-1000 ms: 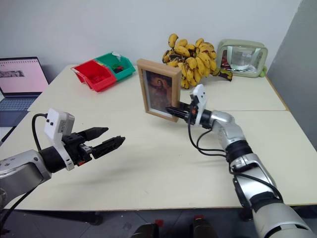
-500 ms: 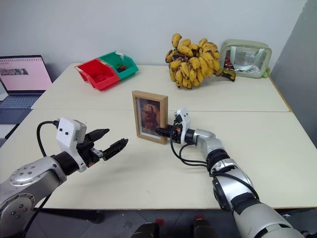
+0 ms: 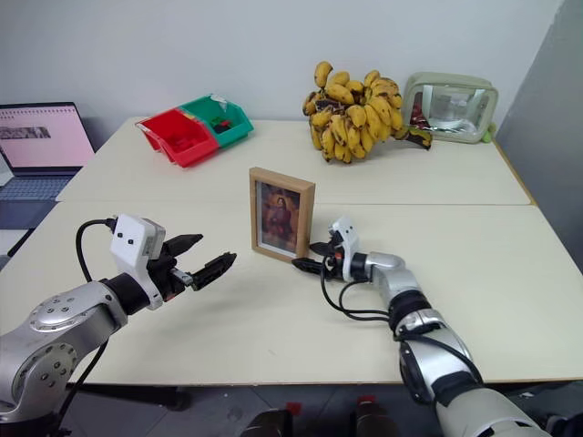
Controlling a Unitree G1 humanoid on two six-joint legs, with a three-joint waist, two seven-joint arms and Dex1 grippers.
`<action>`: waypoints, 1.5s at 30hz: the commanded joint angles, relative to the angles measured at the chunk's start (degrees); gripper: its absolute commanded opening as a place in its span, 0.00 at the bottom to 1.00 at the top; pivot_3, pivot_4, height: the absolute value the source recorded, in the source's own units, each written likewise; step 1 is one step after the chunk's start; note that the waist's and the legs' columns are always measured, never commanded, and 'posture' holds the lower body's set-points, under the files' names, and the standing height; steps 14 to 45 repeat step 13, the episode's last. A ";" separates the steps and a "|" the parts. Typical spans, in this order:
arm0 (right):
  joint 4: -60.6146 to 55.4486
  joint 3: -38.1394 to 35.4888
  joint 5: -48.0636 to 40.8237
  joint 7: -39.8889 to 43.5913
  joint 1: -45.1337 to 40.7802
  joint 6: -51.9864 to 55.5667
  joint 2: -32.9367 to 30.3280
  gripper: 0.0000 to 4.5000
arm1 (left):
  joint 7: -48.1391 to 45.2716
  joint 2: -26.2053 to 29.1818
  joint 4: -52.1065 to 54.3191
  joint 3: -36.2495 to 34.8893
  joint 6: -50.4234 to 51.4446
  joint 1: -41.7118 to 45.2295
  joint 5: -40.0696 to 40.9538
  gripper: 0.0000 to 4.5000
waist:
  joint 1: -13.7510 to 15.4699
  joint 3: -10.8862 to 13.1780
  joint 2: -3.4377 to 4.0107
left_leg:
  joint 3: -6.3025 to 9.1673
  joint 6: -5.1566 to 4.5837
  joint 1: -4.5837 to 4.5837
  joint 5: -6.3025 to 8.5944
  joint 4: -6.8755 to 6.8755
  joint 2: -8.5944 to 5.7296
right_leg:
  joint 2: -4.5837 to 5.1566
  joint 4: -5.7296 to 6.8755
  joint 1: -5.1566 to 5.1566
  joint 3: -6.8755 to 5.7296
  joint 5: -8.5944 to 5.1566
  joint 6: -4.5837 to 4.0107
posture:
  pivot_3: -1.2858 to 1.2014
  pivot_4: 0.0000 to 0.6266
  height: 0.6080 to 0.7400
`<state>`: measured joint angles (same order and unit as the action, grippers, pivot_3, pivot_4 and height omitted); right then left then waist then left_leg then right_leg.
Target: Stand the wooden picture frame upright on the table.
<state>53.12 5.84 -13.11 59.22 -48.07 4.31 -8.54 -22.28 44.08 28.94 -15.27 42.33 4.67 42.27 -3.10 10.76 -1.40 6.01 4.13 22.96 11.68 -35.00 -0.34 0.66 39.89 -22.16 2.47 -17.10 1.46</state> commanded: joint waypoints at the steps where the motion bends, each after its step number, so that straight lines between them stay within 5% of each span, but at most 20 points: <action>1: -18.17 1.17 3.45 0.98 7.56 2.30 -9.12 1.00 | -3.68 2.87 -1.12 -3.18 -0.27 1.22 -0.75 1.00 | 0.52 0.00 0.00 | 0.02 0.00 0.02 0.00 0.00 -0.01 | 0.02 -0.01 0.00 -0.02 0.00 0.00 | 0.52 0.24 1.00; 7: -53.10 -4.50 -7.79 -1.94 12.64 29.91 -19.31 1.00 | -11.67 9.09 -8.22 -5.08 2.20 5.70 0.76 1.00 | 0.14 0.07 0.12 | 0.02 0.00 0.07 0.00 0.00 0.01 | 0.06 0.02 -0.09 0.00 -0.01 0.01 | 0.52 0.24 1.00; 13: -66.20 -6.63 -15.71 -5.38 11.45 45.82 -22.49 1.00 | -20.81 14.22 -14.73 -3.67 4.75 10.43 1.44 1.00 | -0.32 0.06 0.10 | 0.10 -0.01 -0.05 0.01 0.11 0.06 | -0.21 0.01 -0.05 -0.09 -0.10 -0.15 | 0.52 0.24 1.00; 45: -66.20 -6.63 -15.71 -5.38 11.45 45.82 -22.49 1.00 | -20.81 14.22 -14.73 -3.67 4.75 10.43 1.44 1.00 | -0.32 0.06 0.10 | 0.10 -0.01 -0.05 0.01 0.11 0.06 | -0.21 0.01 -0.05 -0.09 -0.10 -0.15 | 0.52 0.24 1.00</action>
